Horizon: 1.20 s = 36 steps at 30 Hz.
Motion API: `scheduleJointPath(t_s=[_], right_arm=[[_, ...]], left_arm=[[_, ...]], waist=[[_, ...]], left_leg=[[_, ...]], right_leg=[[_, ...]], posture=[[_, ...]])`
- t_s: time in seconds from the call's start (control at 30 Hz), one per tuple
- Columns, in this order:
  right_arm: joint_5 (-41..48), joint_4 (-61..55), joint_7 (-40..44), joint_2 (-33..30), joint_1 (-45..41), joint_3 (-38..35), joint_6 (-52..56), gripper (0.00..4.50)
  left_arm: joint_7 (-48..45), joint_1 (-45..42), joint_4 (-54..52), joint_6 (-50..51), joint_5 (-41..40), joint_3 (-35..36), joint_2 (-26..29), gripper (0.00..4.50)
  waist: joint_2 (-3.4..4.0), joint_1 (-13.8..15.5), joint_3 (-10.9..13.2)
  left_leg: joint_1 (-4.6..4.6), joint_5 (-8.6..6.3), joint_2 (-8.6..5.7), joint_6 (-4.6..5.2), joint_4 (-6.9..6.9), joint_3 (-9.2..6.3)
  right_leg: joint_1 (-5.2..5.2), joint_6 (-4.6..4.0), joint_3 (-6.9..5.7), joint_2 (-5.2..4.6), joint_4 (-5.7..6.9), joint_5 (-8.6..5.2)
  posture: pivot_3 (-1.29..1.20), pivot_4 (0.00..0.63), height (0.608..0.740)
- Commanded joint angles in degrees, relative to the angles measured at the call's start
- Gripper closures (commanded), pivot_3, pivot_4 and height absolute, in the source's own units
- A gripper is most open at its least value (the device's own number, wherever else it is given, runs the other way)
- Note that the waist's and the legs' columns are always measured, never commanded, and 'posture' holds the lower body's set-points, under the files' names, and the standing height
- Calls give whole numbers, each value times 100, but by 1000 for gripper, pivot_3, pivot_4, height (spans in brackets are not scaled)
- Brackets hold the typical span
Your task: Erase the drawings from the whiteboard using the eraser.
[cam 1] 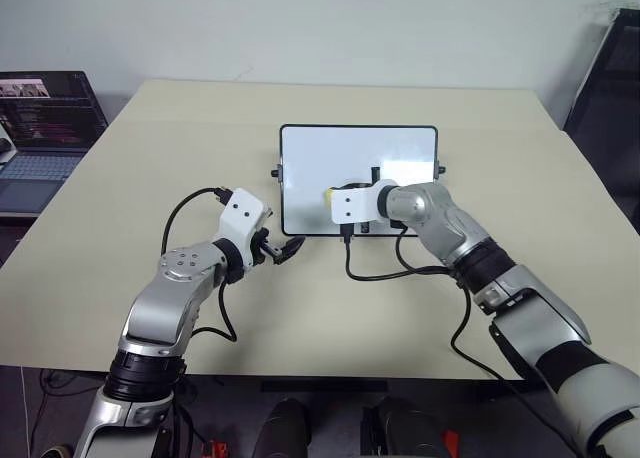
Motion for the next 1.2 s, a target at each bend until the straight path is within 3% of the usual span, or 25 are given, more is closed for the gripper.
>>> scheduleJointPath(t_s=[0.03,0.17,0.4,0.77,0.9,1.2], right_arm=[[-89,-214,39,-236,225,-176,212,3529],[352,-944,299,-104,524,-542,738,3530],[1727,-3648,674,318,1597,-1930,3095,3530],[2404,-6732,-133,245,3476,-3696,6070,3530],[2391,-7013,-586,265,4091,-3750,6396,3530],[2487,-5661,-1684,534,4145,-4094,5823,3530]], left_arm=[[-18,-113,-62,-121,12,22,13,0],[-26,-139,-56,-110,-10,9,-12,0],[-141,-261,-153,-144,-183,-19,-162,0],[-804,-977,342,-537,-260,-517,-386,0],[-1605,-1220,584,-1061,-366,-885,-442,0],[-2844,-1702,1725,-3059,394,-1853,-498,0]], waist=[[0,0,0],[0,3,0],[0,33,2],[0,38,2],[0,23,2],[0,22,2]], left_leg=[[0,0,0,0,0,0],[-2,0,0,0,-2,1],[-23,-1,2,-1,-10,-2],[-41,-1,-2,-1,-12,-18],[-39,-1,1,-1,-23,-11],[-30,-1,-1,0,-25,17]], right_leg=[[0,0,0,0,0,0],[-2,0,1,0,-1,0],[-19,-1,-2,1,-12,-1],[-16,0,-16,-1,-41,-1],[-21,-1,-12,3,-43,-2],[-20,1,-3,10,-49,-2]], posture=[[0,150,740],[0,150,740],[0,150,740],[0,150,740],[0,150,740],[0,150,740]])
